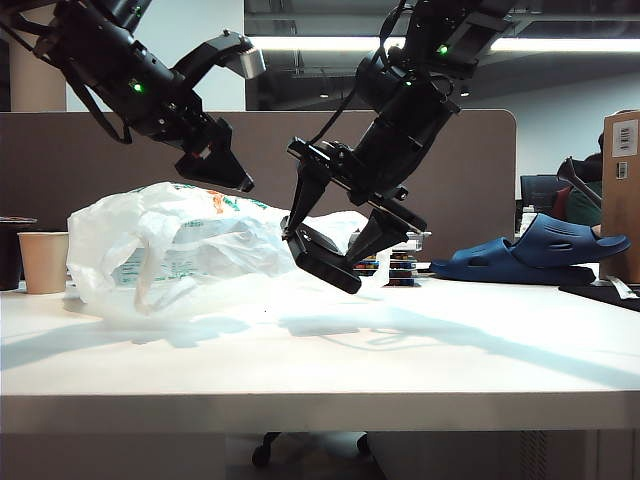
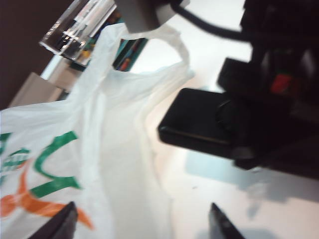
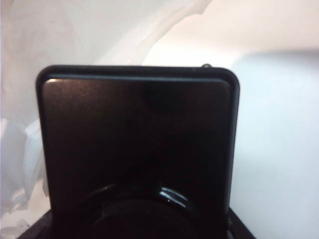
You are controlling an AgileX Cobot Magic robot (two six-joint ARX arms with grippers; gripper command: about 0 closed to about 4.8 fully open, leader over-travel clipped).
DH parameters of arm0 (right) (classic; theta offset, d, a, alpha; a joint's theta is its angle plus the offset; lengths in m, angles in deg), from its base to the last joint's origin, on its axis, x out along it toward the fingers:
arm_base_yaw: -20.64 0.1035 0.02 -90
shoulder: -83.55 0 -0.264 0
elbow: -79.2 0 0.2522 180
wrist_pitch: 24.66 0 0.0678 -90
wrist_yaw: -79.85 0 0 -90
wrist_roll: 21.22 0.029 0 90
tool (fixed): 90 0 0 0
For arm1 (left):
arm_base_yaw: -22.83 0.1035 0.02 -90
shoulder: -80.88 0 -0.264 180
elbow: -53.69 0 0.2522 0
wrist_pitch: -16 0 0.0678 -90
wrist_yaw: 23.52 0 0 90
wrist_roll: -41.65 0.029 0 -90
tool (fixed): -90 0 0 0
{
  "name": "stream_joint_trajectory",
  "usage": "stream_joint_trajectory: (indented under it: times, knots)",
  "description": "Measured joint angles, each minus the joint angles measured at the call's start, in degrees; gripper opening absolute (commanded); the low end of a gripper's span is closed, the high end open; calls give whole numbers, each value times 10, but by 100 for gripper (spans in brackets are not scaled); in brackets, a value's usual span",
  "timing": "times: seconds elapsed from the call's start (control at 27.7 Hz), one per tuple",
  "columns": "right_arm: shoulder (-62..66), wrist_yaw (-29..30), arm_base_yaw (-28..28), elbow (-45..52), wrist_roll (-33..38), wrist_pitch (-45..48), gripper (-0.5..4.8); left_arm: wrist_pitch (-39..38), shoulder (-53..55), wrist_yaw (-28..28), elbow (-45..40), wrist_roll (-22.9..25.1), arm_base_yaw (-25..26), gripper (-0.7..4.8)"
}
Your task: Put the power bank into the bag.
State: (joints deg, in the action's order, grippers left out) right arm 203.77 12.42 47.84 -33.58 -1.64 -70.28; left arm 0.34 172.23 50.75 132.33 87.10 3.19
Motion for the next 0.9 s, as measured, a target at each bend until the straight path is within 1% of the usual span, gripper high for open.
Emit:
stream_joint_trajectory:
  times: [0.04, 0.07, 0.22, 0.4, 0.51, 0.65, 0.83, 0.87, 0.9]
  knots:
    - [0, 0, 0, 0, 0, 0, 198, 13, 6, 22, 0, 16, -1, 350]
    - [0, 0, 0, 0, 0, 1, 198, 20, 10, 30, 0, 21, 0, 350]
    - [0, 5, 1, 0, 1, 0, 198, 40, 33, 62, 0, 26, 1, 350]
    - [0, 11, 1, 0, 1, -1, 198, 47, 64, 82, 0, 33, 0, 350]
    - [0, 10, 1, 0, 1, -2, 197, 49, 74, 112, 0, 52, 0, 350]
    - [0, 11, 2, 0, 1, -6, 197, 77, 79, 156, 0, 56, 0, 350]
    - [0, 11, 1, 0, 1, -6, 197, 113, 84, 164, 0, 63, 0, 350]
    - [0, 11, 1, 0, 1, -6, 197, 116, 92, 164, 1, 64, 0, 341]
    - [0, 11, 1, 0, 1, -6, 197, 116, 99, 164, 1, 64, 0, 309]
